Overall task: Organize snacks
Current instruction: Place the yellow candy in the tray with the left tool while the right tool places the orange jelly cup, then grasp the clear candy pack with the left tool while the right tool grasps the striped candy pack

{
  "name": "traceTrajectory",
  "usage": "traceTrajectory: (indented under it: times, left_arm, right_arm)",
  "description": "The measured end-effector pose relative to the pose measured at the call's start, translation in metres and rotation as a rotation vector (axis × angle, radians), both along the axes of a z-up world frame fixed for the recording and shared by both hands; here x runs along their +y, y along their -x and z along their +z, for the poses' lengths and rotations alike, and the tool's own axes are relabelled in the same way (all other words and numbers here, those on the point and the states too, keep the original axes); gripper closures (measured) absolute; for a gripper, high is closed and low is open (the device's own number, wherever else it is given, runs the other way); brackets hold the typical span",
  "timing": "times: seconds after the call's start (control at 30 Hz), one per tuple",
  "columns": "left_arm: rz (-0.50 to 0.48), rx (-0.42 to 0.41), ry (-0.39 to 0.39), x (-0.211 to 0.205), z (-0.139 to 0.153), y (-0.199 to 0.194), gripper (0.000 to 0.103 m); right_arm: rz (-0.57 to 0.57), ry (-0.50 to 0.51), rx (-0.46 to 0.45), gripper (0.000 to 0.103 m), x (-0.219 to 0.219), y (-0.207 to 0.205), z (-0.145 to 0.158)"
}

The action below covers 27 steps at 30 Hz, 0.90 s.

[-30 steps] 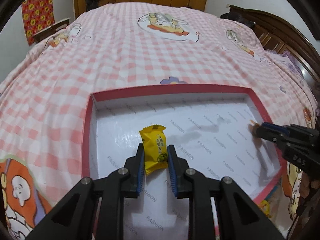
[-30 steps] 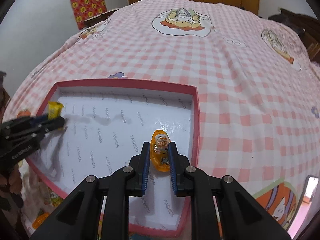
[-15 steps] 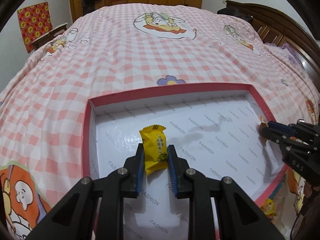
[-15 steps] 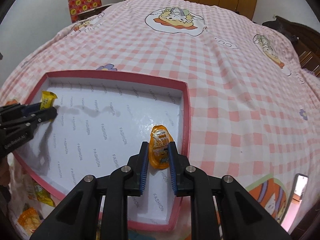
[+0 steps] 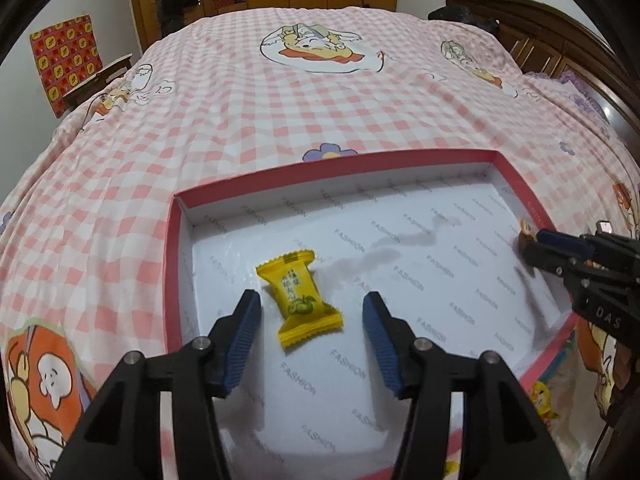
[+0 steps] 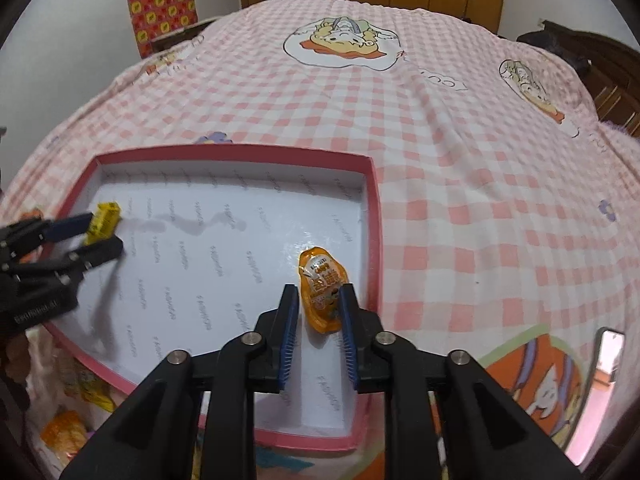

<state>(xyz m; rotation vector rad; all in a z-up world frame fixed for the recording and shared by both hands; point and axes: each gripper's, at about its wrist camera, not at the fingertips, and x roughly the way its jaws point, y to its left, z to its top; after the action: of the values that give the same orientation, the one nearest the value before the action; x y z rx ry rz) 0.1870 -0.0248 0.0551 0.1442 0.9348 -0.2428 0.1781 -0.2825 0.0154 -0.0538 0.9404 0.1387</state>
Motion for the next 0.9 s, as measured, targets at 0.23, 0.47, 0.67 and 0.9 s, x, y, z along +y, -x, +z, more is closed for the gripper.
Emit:
traceTrajectory:
  times: [0.23, 0.47, 0.67, 0.9]
  left_arm:
    - [0.032, -0.018, 0.049, 0.009, 0.016, 0.023, 0.047]
    - [0.043, -0.045, 0.059, 0.011, 0.033, 0.057, 0.046]
    - [0.058, -0.051, 0.1, 0.016, 0.038, 0.086, 0.045]
    - [0.086, -0.037, 0.129, 0.024, 0.032, 0.115, 0.045]
  right_arm:
    - [0.026, -0.052, -0.036, 0.059, 0.004, 0.019, 0.01]
    - [0.04, -0.12, -0.078, 0.058, 0.002, 0.042, 0.025]
    - [0.056, -0.164, -0.082, 0.057, 0.001, 0.068, 0.031]
    - [0.042, -0.185, -0.058, 0.057, -0.003, 0.095, 0.024]
